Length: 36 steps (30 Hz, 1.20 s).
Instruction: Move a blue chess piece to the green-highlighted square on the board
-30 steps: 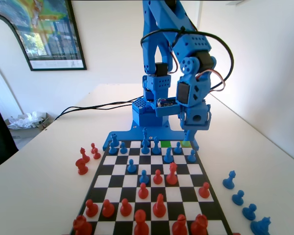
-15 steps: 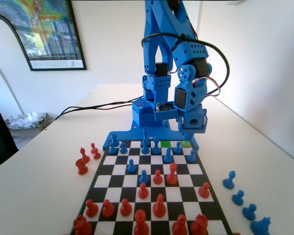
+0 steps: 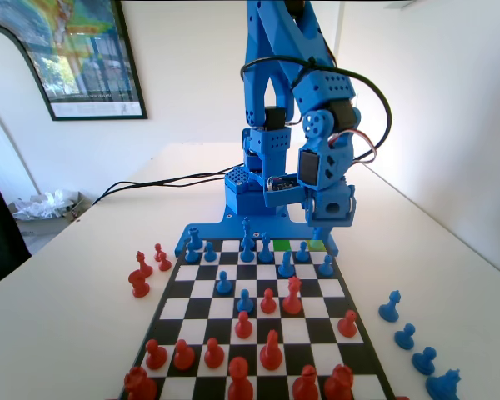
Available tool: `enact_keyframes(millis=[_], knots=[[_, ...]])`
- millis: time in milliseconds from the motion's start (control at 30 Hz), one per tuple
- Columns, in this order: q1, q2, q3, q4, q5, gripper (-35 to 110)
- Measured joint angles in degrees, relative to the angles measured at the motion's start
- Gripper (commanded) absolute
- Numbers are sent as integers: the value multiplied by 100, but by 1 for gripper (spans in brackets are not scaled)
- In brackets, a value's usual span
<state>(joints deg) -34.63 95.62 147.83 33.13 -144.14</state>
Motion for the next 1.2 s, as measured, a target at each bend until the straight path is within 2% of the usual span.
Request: enact_keyframes(millis=[200, 567, 1200], knots=[[0, 0, 9, 0, 70, 1], [0, 308, -387, 1318, 396, 1], [1028, 1354, -360, 2109, -343, 1]])
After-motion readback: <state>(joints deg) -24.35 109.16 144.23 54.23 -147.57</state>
